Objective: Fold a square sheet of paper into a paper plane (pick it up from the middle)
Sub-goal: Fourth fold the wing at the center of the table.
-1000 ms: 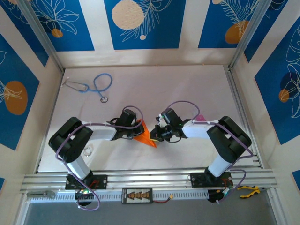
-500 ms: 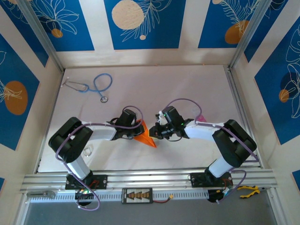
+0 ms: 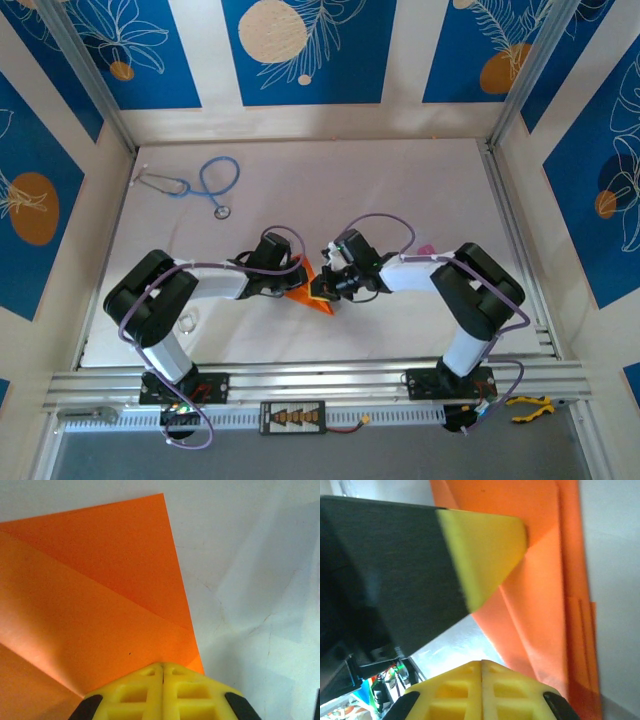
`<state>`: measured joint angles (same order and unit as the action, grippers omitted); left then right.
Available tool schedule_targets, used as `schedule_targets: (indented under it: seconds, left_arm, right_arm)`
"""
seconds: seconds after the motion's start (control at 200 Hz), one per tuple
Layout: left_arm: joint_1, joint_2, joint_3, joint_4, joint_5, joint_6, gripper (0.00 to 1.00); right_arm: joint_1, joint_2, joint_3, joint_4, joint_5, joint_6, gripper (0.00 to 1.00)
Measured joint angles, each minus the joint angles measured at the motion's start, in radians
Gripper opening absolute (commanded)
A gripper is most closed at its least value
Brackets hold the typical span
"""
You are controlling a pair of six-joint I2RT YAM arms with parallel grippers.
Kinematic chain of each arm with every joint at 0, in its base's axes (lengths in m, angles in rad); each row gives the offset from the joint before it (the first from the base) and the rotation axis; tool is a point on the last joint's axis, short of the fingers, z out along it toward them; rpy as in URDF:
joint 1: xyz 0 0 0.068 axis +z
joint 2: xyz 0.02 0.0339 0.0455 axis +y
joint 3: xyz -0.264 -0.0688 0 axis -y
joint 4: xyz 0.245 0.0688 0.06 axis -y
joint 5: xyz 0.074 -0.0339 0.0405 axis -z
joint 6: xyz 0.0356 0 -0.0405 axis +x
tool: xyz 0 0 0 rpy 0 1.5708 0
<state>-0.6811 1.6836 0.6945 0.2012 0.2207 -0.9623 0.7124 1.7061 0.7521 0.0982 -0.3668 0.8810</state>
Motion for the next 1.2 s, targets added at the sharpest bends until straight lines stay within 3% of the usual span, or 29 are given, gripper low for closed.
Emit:
schedule_targets:
  seconds: [0.74, 0.91, 1.201]
  left_arm:
    - [0.000, -0.001, 0.000, -0.003, 0.004, 0.000, 0.00]
    - [0.000, -0.003, -0.001, -0.003, 0.004, 0.000, 0.00]
    - [0.006, -0.016, -0.003, -0.031, 0.004, 0.003, 0.00]
  right_arm:
    - [-0.003, -0.043, -0.037, -0.036, 0.040, 0.000, 0.07]
    - [-0.002, 0.016, 0.027, -0.027, 0.034, -0.008, 0.06]
    - [0.001, 0.059, -0.015, 0.030, 0.039, 0.006, 0.01]
